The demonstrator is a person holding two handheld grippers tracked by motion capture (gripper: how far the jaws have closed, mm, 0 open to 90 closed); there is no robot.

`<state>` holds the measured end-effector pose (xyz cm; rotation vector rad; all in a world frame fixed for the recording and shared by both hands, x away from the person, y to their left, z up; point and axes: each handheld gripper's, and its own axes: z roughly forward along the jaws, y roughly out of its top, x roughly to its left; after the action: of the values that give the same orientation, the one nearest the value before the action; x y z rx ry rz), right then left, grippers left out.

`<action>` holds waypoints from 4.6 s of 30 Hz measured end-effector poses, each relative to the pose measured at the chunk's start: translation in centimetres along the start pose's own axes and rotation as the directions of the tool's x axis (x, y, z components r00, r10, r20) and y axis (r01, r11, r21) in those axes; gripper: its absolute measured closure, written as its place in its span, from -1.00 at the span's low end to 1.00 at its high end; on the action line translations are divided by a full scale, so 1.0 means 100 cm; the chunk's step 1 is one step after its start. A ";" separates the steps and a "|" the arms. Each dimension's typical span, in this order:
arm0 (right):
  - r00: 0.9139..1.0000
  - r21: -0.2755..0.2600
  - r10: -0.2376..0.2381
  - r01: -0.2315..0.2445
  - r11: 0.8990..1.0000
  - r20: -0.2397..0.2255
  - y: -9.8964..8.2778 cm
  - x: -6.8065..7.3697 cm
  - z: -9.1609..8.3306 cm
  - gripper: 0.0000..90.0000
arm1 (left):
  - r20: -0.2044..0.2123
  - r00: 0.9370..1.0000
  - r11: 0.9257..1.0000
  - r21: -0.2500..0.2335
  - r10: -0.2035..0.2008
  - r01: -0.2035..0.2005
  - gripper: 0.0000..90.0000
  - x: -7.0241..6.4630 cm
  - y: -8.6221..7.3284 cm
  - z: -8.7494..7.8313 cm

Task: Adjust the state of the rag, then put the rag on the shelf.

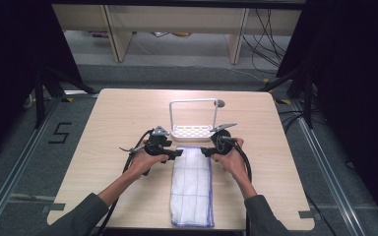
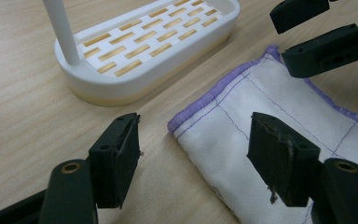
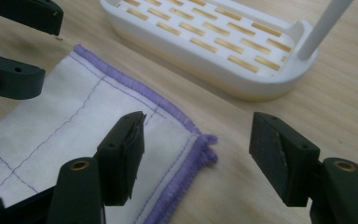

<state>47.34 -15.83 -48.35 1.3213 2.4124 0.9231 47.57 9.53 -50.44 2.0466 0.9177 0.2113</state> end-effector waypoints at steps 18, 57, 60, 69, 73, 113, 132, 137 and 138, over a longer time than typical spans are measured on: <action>0.997 0.053 -0.051 0.048 0.997 0.054 -0.002 0.002 0.011 -0.13 | -0.002 1.000 0.999 0.032 0.011 -0.011 -0.25 -0.002 -0.002 0.016; 0.997 -0.008 -0.076 0.075 0.997 -0.017 -0.003 0.016 -0.017 0.87 | 0.068 0.988 0.988 -0.068 0.140 -0.135 0.83 -0.030 0.014 -0.004; 0.994 -0.060 -0.106 0.104 0.993 -0.017 -0.002 0.017 -0.025 0.87 | 0.077 0.987 0.987 -0.078 0.144 -0.138 0.83 -0.034 0.017 -0.012; 0.992 -0.114 -0.126 0.122 0.986 -0.030 0.004 0.032 -0.061 0.87 | 0.102 0.979 0.977 -0.139 0.174 -0.159 0.83 -0.043 0.027 -0.048; 0.988 -0.156 -0.149 0.142 0.977 -0.032 0.007 0.039 -0.077 0.88 | 0.126 0.977 0.975 -0.164 0.169 -0.148 0.83 -0.046 0.031 -0.062; 0.979 -0.389 -0.201 0.200 0.899 0.037 0.108 0.046 -0.197 0.88 | 0.099 0.978 0.952 -0.264 0.186 -0.154 0.83 -0.058 0.161 -0.157; 0.985 -0.410 -0.166 0.173 0.896 0.054 0.136 0.036 -0.187 0.88 | 0.041 0.989 0.956 -0.265 0.143 -0.127 0.83 -0.034 0.184 -0.149; 0.985 -0.409 -0.164 0.172 0.896 0.054 0.146 0.031 -0.185 0.88 | 0.017 0.990 0.953 -0.272 0.140 -0.130 0.83 -0.031 0.192 -0.148; 0.986 -0.407 -0.158 0.164 0.899 0.048 0.148 0.031 -0.184 0.88 | 0.015 0.991 0.951 -0.281 0.136 -0.127 0.83 -0.030 0.193 -0.147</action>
<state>46.60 -15.09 -24.52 0.9549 2.1165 1.2780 48.96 9.97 -26.01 1.8419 0.6872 0.3568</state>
